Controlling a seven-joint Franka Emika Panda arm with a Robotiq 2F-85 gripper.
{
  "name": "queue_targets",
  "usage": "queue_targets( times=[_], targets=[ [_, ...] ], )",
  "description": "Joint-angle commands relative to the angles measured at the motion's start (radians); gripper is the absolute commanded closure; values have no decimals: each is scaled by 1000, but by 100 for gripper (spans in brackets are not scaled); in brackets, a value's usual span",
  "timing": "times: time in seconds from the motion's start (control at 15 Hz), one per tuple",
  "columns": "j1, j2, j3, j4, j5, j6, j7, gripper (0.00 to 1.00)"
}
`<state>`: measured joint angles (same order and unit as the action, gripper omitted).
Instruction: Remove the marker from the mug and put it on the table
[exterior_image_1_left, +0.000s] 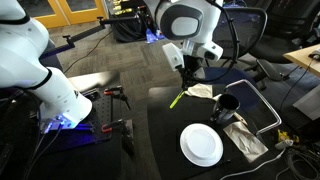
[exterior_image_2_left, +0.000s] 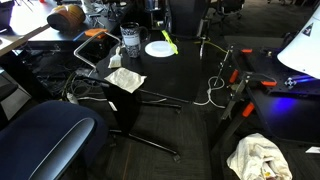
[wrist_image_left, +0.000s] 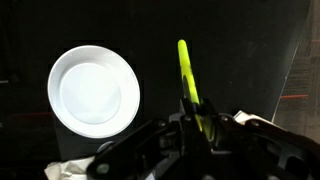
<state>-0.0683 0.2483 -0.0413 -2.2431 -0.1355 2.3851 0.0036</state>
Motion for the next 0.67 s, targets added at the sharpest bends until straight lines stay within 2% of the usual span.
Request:
queue_targets(
  times=[0.0,0.4,0.47,0.53,0.6],
  targets=[
    [15,107,-6,73,10,-44,3,96],
    [19,244,1,153,28,-81,-10,96],
    [22,254,1,163,27,-89,-8,60],
    [23,257,2,167,26,-92,-8,60],
    [25,253,1,168,26,-90,-4,53]
  ],
)
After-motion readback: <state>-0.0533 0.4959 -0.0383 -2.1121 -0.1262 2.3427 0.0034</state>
